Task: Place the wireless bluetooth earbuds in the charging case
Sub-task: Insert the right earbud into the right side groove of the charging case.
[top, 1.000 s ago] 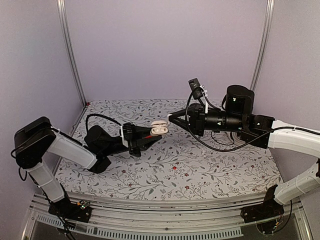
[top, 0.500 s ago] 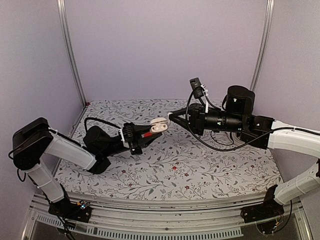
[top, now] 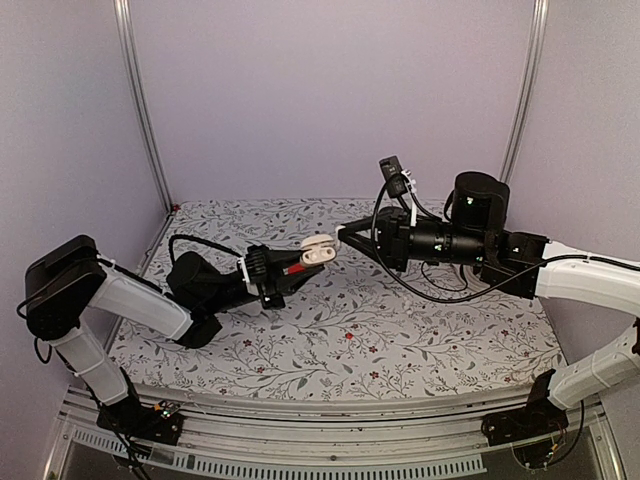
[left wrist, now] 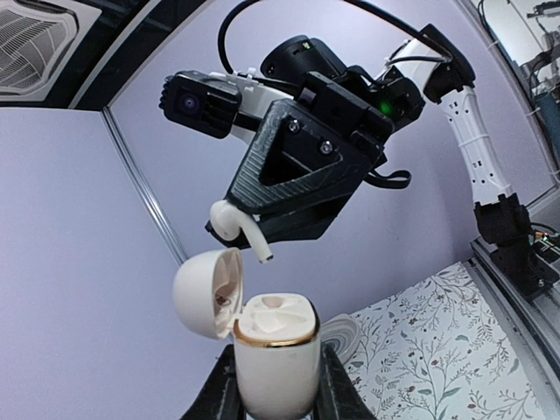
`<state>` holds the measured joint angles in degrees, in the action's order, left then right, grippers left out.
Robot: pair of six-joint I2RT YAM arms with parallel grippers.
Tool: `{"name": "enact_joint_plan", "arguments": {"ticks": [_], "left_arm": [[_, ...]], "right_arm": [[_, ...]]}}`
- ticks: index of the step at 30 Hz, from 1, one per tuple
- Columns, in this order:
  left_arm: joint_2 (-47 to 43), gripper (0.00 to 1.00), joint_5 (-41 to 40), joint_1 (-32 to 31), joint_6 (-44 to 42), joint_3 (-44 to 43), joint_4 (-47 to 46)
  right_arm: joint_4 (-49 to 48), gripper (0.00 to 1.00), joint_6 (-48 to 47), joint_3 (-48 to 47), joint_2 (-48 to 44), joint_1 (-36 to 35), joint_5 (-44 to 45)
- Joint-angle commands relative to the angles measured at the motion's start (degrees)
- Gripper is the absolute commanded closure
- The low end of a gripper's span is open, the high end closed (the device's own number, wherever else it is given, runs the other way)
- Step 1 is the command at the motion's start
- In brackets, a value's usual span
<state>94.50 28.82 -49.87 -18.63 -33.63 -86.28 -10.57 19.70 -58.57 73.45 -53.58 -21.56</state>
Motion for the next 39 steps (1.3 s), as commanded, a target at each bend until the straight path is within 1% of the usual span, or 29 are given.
{"name": "enact_joint_plan", "arguments": {"ticks": [1,22,26,29,33,39], "left_arm": [[0.33,1.0,-0.87,-0.63,0.73,-1.33,-11.11],[1.08,1.0,-2.22,-0.64,2.89,-1.88,-11.18],[1.3,1.0,-2.53,-0.3,7.54,-2.29,-11.41],[1.54,1.0,-1.34,0.82,12.97,-2.11,-12.91],[1.35,1.0,1.83,2.84,22.13,-2.22,-14.25],[0.84,1.0,6.11,3.31,29.0,-2.45,-14.25]], "right_arm": [[-1.17,0.82,0.23,0.77,-1.35,-0.06,-0.42],[-2.98,0.82,1.12,1.11,-0.26,-0.21,1.04],[-3.1,0.82,1.04,0.67,0.23,-0.2,0.36],[-2.48,0.82,0.31,0.34,0.22,-0.21,0.18],[-0.43,0.82,-1.08,-0.8,0.54,-0.24,-0.66],[0.01,0.82,-2.27,-1.23,1.21,-0.16,-0.55]]}}
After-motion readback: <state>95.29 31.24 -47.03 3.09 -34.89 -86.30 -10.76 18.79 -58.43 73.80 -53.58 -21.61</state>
